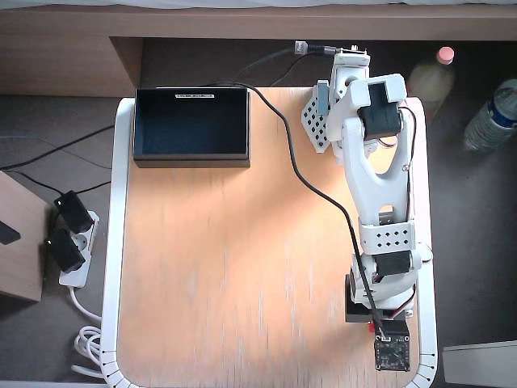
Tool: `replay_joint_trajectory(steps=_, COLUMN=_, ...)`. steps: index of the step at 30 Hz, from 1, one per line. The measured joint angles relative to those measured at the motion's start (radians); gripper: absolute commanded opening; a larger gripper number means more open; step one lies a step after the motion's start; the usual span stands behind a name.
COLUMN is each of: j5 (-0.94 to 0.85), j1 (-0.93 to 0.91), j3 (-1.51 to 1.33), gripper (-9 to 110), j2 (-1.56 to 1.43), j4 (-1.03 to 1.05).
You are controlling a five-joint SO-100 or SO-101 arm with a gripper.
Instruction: Grasp a lego block and put it in the bin.
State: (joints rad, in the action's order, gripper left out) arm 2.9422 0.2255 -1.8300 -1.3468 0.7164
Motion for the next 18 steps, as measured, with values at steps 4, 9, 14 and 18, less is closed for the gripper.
replay_joint_trajectory(steps=4, j5=-0.002, j1=-0.043, j3=0.000, gripper=0, j2=-0.006, j4=0.000)
replay_joint_trajectory(steps=9, j5=0.018, j1=-0.127, j3=0.000, gripper=0, j2=-0.097, j4=0.031)
replay_joint_trajectory(steps=14, j5=0.058, j1=-0.242, j3=0.000, gripper=0, j2=-0.210, j4=0.103)
replay_joint_trajectory(steps=18, j5=0.083, j1=-0.345, j3=0.000, gripper=0, j2=-0.298, j4=0.176)
